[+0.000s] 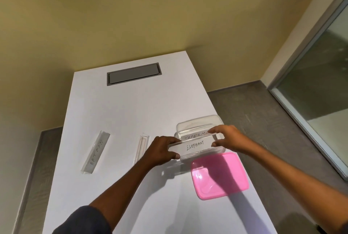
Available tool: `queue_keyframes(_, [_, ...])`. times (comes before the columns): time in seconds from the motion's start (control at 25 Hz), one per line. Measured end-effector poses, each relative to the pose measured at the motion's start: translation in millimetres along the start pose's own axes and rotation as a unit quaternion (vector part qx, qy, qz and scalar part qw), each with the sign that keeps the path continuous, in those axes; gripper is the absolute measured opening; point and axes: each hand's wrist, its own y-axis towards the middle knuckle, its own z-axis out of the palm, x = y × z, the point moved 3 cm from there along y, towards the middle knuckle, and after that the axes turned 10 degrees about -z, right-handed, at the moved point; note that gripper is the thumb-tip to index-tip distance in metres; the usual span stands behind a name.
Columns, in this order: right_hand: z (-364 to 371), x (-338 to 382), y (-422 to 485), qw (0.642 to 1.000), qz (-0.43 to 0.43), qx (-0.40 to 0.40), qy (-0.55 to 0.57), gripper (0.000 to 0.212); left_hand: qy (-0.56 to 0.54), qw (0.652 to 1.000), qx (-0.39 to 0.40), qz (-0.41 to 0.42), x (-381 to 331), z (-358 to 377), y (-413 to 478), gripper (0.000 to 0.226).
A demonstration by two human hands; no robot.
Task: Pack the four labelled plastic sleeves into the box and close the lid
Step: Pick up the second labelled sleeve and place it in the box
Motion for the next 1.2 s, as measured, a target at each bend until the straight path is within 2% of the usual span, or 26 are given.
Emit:
queue_keyframes(0.16, [-16.2, -5.9, 23.0, 0.986, -0.029, 0.107, -0.128, 0.066, -0.019, 0.999, -0.031, 0.025, -21.3, 17.4, 27.4, 0.060])
queue_keyframes(0.24, [-16.0, -7.4, 31.0, 0.973, -0.046, 0.142, -0.173, 0.058, -0.013, 0.999, -0.042, 0.029, -26.1, 24.8, 38.9, 0.061])
queue_keyframes(0.4, [-12.2, -19.1, 41.1, 0.961, -0.054, 0.147, -0.226, 0.030, 0.014, 0.998, -0.051, 0.027, -29.7, 40.1, 56.7, 0.064])
queue_keyframes(0.52, [-7.4, -26.8, 48.9, 0.952, -0.083, 0.138, -0.261, 0.024, 0.072, 0.995, -0.061, 0.022, -29.5, 47.2, 67.7, 0.063])
queue_keyframes(0.64, [0.4, -37.3, 56.9, 0.945, -0.090, 0.135, -0.286, 0.023, 0.144, 0.987, -0.063, 0.029, -32.1, 53.0, 79.6, 0.062])
queue_keyframes(0.8, [9.3, -51.3, 64.5, 0.941, -0.096, 0.130, -0.297, 0.023, 0.188, 0.979, -0.061, 0.042, -40.0, 58.2, 95.6, 0.055])
queue_keyframes(0.96, [17.7, -62.1, 71.0, 0.936, -0.090, 0.150, -0.304, 0.028, 0.220, 0.972, -0.054, 0.058, -35.5, 68.4, 103.7, 0.036])
queue_keyframes(1.2, [37.4, -70.5, 81.3, 0.909, -0.123, 0.184, -0.354, 0.037, 0.291, 0.954, -0.037, 0.062, -41.4, 84.5, 112.4, 0.017])
